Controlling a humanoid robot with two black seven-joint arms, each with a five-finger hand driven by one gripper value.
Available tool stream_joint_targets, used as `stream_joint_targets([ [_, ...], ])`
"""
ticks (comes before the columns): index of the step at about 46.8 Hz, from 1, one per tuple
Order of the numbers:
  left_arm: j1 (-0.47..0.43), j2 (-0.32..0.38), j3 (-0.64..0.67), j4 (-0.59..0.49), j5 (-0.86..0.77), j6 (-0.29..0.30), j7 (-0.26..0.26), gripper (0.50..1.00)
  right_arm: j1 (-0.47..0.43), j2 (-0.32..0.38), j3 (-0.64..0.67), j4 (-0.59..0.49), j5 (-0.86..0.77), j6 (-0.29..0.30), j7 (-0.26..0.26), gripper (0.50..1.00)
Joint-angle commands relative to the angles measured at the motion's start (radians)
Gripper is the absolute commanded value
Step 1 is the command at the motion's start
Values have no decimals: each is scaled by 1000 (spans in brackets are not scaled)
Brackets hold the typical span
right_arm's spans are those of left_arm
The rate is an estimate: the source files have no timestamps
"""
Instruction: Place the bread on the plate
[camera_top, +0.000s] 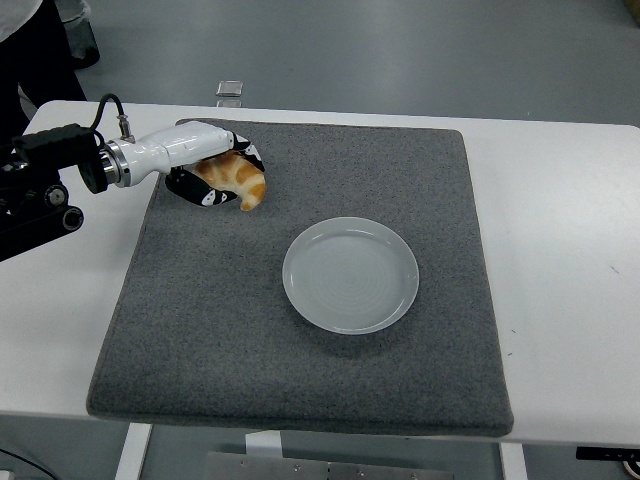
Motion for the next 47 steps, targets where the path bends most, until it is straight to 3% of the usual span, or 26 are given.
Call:
stream_joint_targets([
  [1,-26,24,-21,-18,-3,-17,0,500,0,0,0,0,0,0,0,930],
  [18,-76,33,-251,-24,-1,-259,0,500,0,0,0,0,0,0,0,930],
  [28,-142,22,-249,-56,1,-313,0,500,0,0,0,0,0,0,0,930],
  [47,-210,-77,-240,-124,4,-331,0,500,0,0,0,0,0,0,0,930],
])
